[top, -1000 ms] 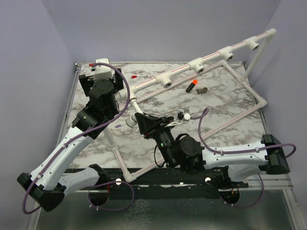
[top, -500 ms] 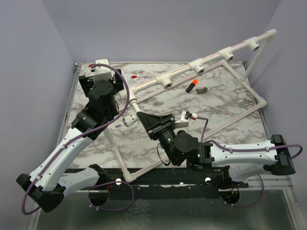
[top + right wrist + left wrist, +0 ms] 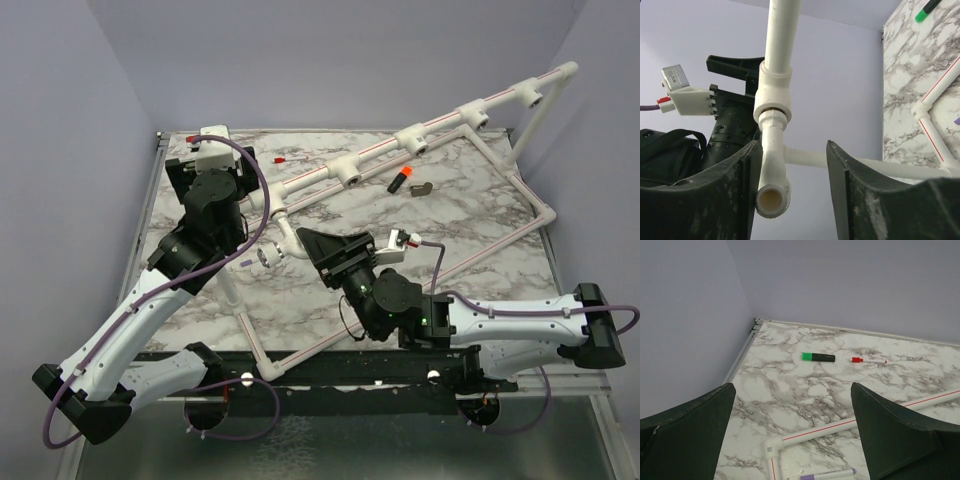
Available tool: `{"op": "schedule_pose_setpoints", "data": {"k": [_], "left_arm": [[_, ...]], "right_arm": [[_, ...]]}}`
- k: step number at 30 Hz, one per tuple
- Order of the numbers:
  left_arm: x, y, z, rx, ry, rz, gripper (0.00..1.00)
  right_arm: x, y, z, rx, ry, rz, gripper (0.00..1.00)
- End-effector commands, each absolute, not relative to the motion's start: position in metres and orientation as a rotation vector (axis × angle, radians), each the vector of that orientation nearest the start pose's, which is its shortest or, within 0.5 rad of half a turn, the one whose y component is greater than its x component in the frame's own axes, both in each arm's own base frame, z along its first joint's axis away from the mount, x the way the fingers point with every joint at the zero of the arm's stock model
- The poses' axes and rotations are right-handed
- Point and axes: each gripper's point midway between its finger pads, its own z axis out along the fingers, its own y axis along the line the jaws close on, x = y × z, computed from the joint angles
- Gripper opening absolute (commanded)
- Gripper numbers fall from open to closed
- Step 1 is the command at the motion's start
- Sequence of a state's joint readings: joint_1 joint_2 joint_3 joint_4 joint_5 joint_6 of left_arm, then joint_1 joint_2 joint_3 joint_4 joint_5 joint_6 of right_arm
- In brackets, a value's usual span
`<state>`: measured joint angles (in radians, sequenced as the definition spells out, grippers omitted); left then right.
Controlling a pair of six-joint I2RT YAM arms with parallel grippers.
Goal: Install the water faucets
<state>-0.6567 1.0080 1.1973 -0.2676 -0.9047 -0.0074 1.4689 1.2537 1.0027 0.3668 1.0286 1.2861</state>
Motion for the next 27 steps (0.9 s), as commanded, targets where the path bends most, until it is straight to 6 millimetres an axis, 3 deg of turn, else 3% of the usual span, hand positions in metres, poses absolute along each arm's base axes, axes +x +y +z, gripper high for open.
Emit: {"op": "schedule_pose_setpoints", "data": {"k": [1,10,20,27], "left_arm": [[0.306,-0.069,0.360,-0.055,1.703,0.283,0.99],[0.307,-0.069,0.357,-0.052,1.709,0.291,0.99],[0.307,-0.068,0.360,-0.054,1.706,0.298,0.99],[0.307,-0.068,0.360,-0.050,1.707,0.299,0.99]], "right_arm": [[0.174,0.353,0.368,0.728,1.502,1.330,0.60],[0.172,0.322,0.383,0.457,1.460,1.164,0.63],[0.163,0.306,0.425,-0.149,1.337,0.802,0.62],[0.142,0.326,0.442,-0.715,1.146,0.563,0.67]]}}
